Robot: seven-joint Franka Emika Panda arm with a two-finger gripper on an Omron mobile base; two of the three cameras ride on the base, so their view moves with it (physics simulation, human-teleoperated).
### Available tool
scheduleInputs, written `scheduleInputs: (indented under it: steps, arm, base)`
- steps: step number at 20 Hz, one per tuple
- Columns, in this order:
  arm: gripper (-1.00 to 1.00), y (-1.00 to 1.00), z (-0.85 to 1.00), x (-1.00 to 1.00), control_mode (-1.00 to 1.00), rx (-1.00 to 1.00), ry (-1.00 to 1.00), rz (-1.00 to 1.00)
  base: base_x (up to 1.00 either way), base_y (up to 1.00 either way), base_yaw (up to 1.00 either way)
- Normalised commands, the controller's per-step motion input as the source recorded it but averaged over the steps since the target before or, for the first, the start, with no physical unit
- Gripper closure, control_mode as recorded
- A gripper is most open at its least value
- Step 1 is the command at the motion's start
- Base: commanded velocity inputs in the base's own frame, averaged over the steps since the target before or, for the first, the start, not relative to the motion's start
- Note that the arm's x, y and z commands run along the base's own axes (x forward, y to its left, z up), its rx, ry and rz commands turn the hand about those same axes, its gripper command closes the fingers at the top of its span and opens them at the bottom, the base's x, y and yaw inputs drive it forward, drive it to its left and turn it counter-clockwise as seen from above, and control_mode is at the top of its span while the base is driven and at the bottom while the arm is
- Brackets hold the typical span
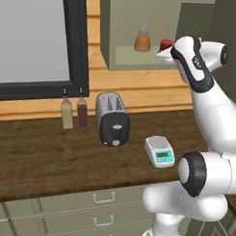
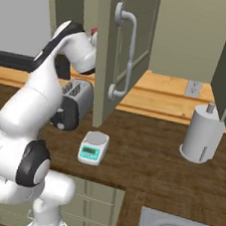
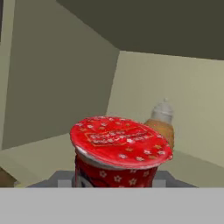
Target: Pick the yogurt and place it on the digital scale for weighing, and close the cabinet.
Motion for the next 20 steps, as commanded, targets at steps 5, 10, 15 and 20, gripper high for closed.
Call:
scheduleInputs:
  steps: [5,10,15,20]
  arm:
    - [1.0,0.29,-0.33,-1.0,-1.0,-0.27,0.24,0.01]
    - [1.0,0.0,-1.0,-0.97,-1.0,-0.41,0.58,0.0]
    - [1.0,-0.01,-1.0,-0.25,-1.0,-0.26,0.63,0.02]
    - [1.0,-0.01,-0.61,0.0,-1.0,-0.06,0.28,0.09]
  base:
    - [0.0,0.0,0.0]
    - [0.0,0.0,0.0]
    - [0.0,0.0,0.0]
    - [0.0,0.0,0.0]
